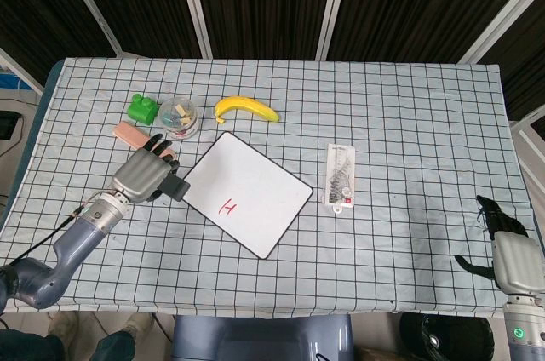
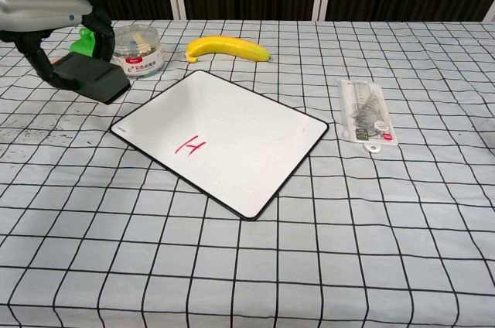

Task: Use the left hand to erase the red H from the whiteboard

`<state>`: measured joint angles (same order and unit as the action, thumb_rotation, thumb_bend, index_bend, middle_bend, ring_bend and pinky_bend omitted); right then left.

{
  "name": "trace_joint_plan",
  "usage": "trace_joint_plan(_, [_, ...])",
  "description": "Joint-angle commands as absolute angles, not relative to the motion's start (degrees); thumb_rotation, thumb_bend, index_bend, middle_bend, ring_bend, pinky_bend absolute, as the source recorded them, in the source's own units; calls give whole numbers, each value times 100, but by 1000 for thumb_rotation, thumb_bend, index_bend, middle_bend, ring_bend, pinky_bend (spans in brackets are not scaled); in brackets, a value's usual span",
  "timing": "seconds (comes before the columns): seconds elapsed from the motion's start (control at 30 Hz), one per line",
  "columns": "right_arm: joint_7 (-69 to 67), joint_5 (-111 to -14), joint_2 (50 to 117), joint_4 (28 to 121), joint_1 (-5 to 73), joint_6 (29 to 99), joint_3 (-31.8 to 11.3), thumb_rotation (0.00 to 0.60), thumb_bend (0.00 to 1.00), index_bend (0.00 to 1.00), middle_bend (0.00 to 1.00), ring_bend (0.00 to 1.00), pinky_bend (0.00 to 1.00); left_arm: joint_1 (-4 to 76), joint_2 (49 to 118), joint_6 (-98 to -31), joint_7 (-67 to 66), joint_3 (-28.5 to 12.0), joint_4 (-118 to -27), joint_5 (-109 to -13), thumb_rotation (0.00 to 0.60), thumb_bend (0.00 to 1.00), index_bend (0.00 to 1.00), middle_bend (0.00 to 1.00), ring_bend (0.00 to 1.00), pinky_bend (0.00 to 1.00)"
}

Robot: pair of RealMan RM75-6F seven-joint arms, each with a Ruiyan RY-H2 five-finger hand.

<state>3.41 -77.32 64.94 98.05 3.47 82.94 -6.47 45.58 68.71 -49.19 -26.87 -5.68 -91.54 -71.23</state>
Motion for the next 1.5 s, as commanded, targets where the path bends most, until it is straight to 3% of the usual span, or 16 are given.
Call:
trace_joint_plan(0.03, [345,-7727,6498,9806,348,8295,-650,600,56,92,121,216,227,4791,7005,-4836,-3037,-710,-9309,-6943,600,272,448,451,112,93])
trace_joint_plan(0.5, [366,-7687,6502,9807,346,8289,-658,600,56,92,122,217,227,5261,7971,-4755,-2938,-626,-8937,-7778,600,272,439,454,112,92])
trace_joint_plan(1.5, [298,-7636,6467,9818,343,8260,-673,600,58,93,125,218,227,5714,9084,-4325,-3709,-604,-7851,-7017,600,272,440,457,112,92])
